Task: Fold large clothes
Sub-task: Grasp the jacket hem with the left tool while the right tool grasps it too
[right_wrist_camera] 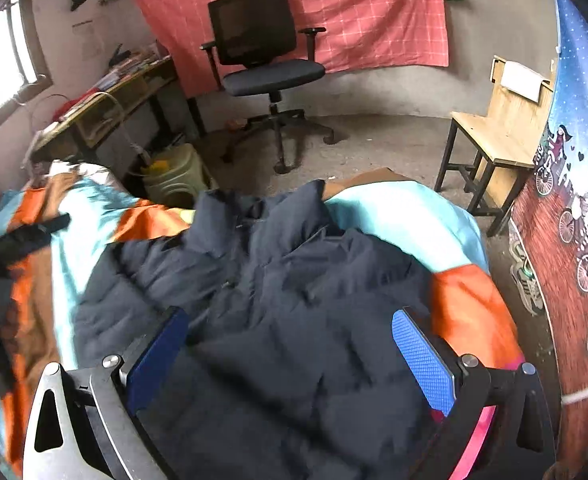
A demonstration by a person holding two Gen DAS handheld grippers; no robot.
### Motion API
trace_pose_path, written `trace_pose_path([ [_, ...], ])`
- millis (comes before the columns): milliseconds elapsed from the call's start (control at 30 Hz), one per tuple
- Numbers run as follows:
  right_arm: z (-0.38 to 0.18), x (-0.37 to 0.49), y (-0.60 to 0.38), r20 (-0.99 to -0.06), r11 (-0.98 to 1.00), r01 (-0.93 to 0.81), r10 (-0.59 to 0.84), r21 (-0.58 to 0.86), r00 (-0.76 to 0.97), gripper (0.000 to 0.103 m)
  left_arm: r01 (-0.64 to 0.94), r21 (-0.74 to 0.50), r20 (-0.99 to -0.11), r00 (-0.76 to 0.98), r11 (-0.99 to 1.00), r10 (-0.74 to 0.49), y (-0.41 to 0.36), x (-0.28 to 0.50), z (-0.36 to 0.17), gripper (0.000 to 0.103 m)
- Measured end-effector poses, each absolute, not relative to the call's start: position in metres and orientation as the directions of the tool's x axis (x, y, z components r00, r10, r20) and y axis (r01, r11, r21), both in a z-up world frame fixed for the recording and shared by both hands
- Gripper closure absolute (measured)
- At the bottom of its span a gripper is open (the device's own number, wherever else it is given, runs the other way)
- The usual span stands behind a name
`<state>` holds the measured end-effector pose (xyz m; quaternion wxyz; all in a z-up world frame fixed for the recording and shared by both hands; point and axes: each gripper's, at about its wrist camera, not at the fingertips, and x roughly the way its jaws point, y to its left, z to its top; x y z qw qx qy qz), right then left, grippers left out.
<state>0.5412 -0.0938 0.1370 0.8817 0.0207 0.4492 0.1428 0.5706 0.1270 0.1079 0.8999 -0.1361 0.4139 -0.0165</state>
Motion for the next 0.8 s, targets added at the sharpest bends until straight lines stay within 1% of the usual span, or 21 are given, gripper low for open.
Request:
trace_pose_path([
  [100, 0.103, 0.582, -0.096, -0.793, 0.956, -0.224, 0.282, 0.188, 0.54, 0.0, -0.109, -0.267, -0.766, 0.627, 0.958, -0.142, 0.118, 0.602, 0.088, 0.002],
  [200, 0.08, 0.621, -0.097, -0.777, 0.953, -0.21, 0.299, 0.218, 0.553, 0.0, -0.146, -0.235, -0.8, 0.59, 0.961, -0.106, 0.11, 0.631, 0.062, 0.002],
  [267, 0.07, 0.645, -0.094, -0.769, 0.947, -0.211, 0.32, 0.243, 0.554, 0.0, -0.174, -0.222, -0.819, 0.567, 0.959, -0.086, 0.106, 0.65, 0.047, 0.002],
  [367, 0.06, 0.676, -0.093, -0.743, 0.933, -0.211, 0.36, 0.292, 0.564, 0.0, -0.22, -0.25, -0.825, 0.558, 0.943, -0.089, 0.108, 0.67, 0.034, 0.002],
  [433, 0.057, 0.692, -0.09, -0.737, 0.932, -0.206, 0.361, 0.297, 0.571, 0.0, -0.246, -0.279, -0.829, 0.549, 0.928, -0.104, 0.109, 0.684, 0.027, 0.002],
  [500, 0.052, 0.709, -0.089, -0.733, 0.934, -0.189, 0.355, 0.302, 0.58, 0.001, -0.27, -0.274, -0.838, 0.539, 0.923, -0.092, 0.108, 0.696, 0.018, 0.002],
  [533, 0.05, 0.715, -0.09, -0.733, 0.933, -0.178, 0.355, 0.312, 0.581, 0.006, -0.273, -0.263, -0.845, 0.529, 0.925, -0.084, 0.106, 0.704, 0.014, 0.002],
  [567, 0.046, 0.723, -0.091, -0.736, 0.93, -0.161, 0.36, 0.33, 0.573, 0.014, -0.27, -0.252, -0.849, 0.523, 0.929, -0.078, 0.103, 0.71, 0.011, 0.002],
  [633, 0.038, 0.733, -0.09, -0.736, 0.914, -0.146, 0.392, 0.378, 0.553, 0.021, -0.265, -0.175, -0.863, 0.505, 0.948, -0.018, 0.097, 0.725, 0.005, 0.003],
  [667, 0.034, 0.737, -0.089, -0.742, 0.911, -0.141, 0.398, 0.387, 0.539, 0.021, -0.258, -0.149, -0.867, 0.498, 0.955, -0.001, 0.095, 0.732, 0.0, 0.004],
  [700, 0.031, 0.74, -0.087, -0.751, 0.915, -0.141, 0.393, 0.378, 0.531, 0.022, -0.251, -0.14, -0.871, 0.491, 0.958, 0.001, 0.093, 0.736, -0.003, 0.01],
  [733, 0.027, 0.743, -0.084, -0.767, 0.924, -0.147, 0.377, 0.354, 0.519, 0.029, -0.245, -0.137, -0.876, 0.482, 0.96, -0.003, 0.09, 0.739, -0.008, 0.026],
  [767, 0.023, 0.744, -0.081, -0.781, 0.93, -0.158, 0.365, 0.331, 0.507, 0.041, -0.236, -0.144, -0.882, 0.472, 0.961, -0.016, 0.089, 0.741, -0.012, 0.037],
  [800, 0.02, 0.743, -0.08, -0.785, 0.93, -0.166, 0.365, 0.326, 0.501, 0.047, -0.229, -0.152, -0.889, 0.457, 0.961, -0.031, 0.088, 0.741, -0.017, 0.065],
])
